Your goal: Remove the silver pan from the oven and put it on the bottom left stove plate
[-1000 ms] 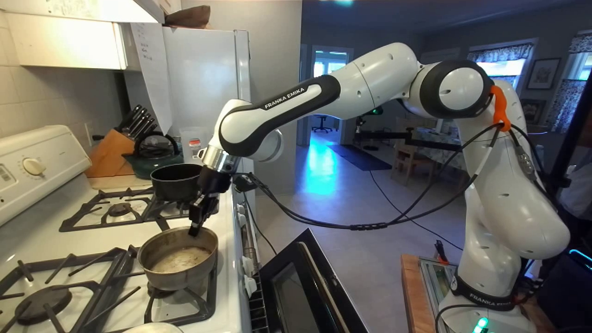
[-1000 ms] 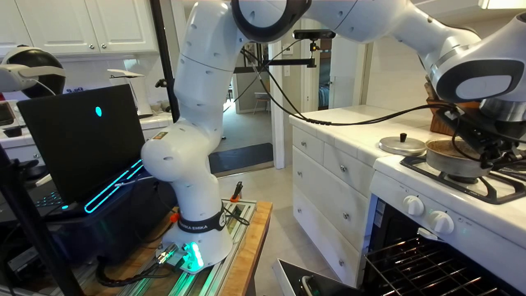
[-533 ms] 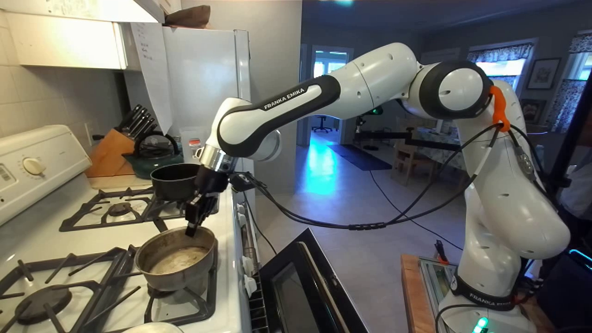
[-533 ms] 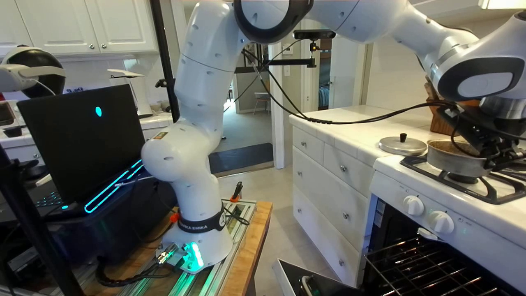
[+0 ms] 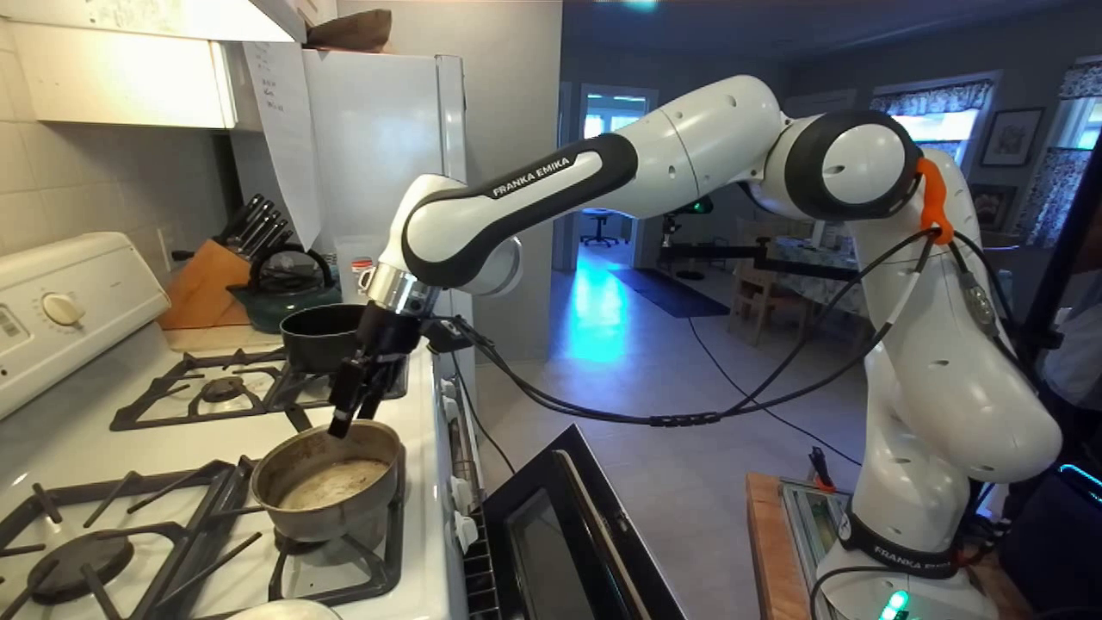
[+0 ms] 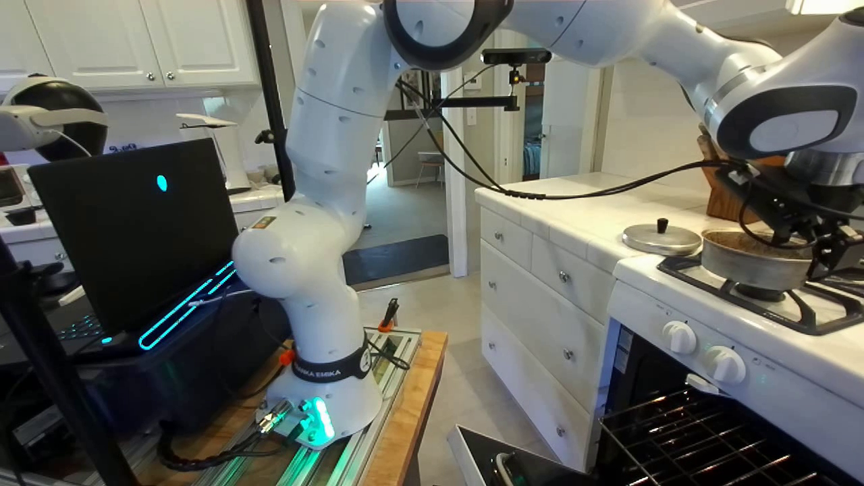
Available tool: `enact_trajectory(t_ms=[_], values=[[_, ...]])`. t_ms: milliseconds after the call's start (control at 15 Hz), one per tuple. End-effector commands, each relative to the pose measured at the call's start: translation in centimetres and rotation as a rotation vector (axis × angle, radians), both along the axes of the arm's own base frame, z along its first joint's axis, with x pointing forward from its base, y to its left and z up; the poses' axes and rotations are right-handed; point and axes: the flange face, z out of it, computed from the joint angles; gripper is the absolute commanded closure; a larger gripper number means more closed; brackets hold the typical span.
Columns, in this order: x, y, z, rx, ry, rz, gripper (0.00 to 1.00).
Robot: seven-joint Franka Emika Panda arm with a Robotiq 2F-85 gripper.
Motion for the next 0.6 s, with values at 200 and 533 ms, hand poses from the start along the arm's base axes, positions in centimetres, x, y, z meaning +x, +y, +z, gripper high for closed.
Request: enact_trajectory(t_ms=[200, 533], values=[[-3.7, -0.6, 2.1, -0.028, 0.049, -0.034, 0.0], [-8.1, -2.0, 3.2, -0.072, 0.063, -0.094, 0.0]])
